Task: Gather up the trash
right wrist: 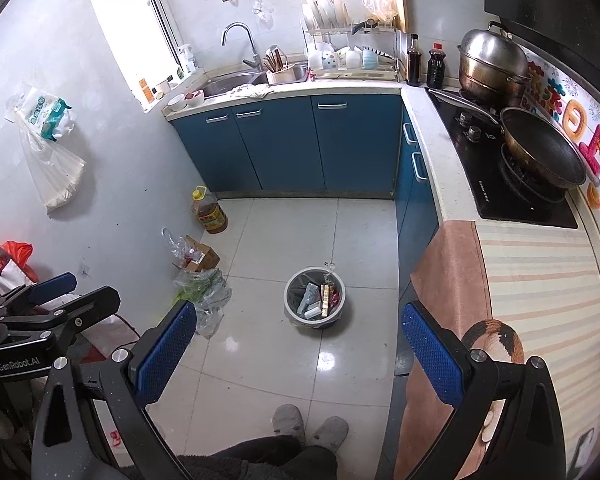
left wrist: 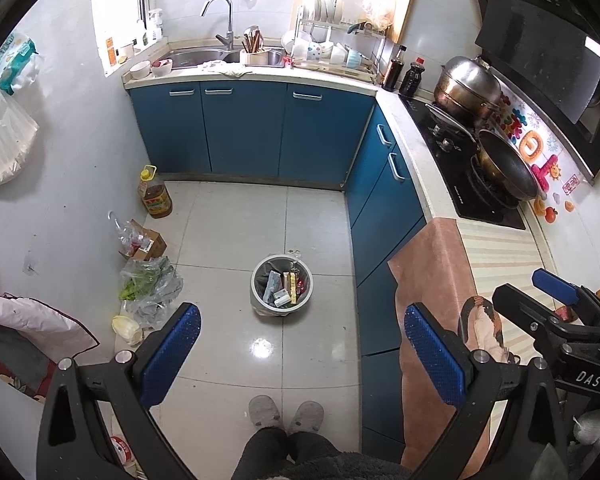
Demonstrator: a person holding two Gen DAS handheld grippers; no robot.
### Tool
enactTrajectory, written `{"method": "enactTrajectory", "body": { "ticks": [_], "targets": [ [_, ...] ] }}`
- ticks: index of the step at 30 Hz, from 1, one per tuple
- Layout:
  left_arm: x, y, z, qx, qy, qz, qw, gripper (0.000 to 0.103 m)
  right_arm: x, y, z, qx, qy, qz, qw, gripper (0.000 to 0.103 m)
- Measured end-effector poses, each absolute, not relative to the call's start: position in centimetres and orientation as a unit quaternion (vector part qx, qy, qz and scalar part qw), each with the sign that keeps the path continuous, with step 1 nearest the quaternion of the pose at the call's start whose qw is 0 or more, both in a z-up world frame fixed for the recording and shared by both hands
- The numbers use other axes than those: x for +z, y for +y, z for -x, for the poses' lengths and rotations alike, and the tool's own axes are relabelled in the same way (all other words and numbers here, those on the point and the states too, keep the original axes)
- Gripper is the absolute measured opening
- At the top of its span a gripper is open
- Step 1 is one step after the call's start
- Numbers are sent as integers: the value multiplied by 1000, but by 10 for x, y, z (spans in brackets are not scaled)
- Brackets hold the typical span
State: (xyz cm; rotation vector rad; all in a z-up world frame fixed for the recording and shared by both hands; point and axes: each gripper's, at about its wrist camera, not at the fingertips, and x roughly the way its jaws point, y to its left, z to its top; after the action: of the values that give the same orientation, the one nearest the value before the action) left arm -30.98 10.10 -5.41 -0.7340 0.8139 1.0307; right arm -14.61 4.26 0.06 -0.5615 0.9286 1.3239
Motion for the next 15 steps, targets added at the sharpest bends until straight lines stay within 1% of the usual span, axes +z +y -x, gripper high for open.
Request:
{"method": "enactTrajectory", "body": {
  "ticks": [15],
  "targets": [
    [-54,97,311,452,376,333,737,103,-5,35,143,577,418,247,657,103]
  ]
}}
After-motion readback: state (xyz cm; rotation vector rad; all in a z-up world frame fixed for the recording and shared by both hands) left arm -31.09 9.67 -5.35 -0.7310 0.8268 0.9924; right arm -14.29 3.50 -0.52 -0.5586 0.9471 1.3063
